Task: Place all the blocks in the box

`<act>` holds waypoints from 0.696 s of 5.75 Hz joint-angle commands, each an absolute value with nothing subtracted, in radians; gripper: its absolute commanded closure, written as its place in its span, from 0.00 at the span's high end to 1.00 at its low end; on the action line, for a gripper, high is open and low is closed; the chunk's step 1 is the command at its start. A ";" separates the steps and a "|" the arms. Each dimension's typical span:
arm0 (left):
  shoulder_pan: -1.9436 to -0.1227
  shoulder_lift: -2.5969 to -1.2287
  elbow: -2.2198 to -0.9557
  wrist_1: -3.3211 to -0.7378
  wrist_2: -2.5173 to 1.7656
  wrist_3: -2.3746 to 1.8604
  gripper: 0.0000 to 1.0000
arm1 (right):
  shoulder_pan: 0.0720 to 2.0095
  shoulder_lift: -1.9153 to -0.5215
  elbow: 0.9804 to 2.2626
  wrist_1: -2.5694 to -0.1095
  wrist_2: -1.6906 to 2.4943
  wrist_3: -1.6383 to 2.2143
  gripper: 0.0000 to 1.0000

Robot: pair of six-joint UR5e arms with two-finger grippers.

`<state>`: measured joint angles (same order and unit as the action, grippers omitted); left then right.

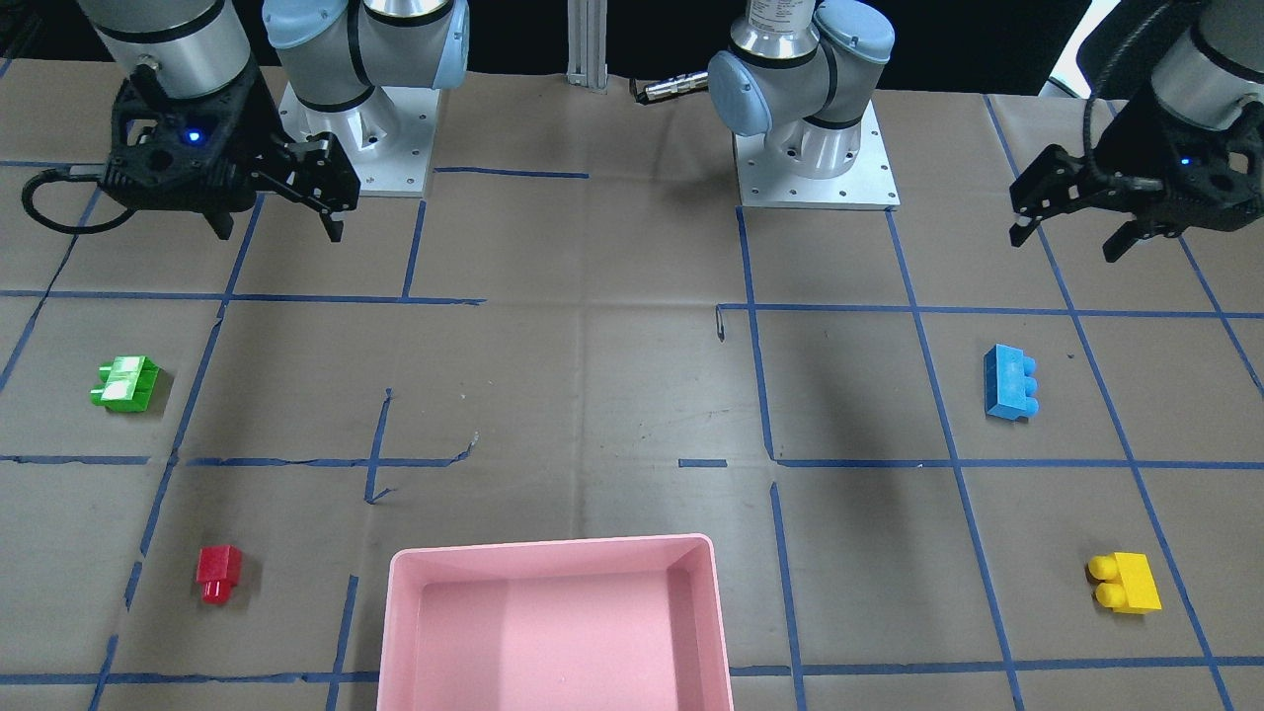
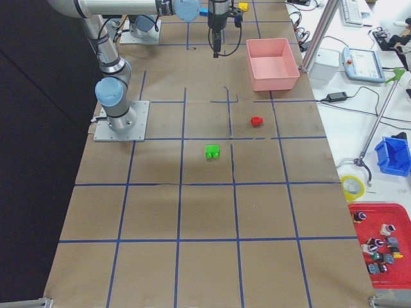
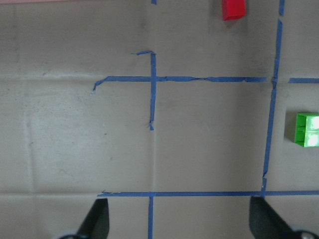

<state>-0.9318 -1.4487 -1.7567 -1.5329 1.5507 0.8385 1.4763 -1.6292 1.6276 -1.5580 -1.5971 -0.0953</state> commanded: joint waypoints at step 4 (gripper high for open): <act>-0.765 -1.515 -1.848 -1.337 1.473 0.945 1.00 | 1.056 -1.603 1.893 -1.814 -1.580 -0.561 1.00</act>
<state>-0.7041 -1.4910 -1.8343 -1.4095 1.5000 0.9992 1.0893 -1.6087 1.7960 -1.6858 -1.5809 -0.5413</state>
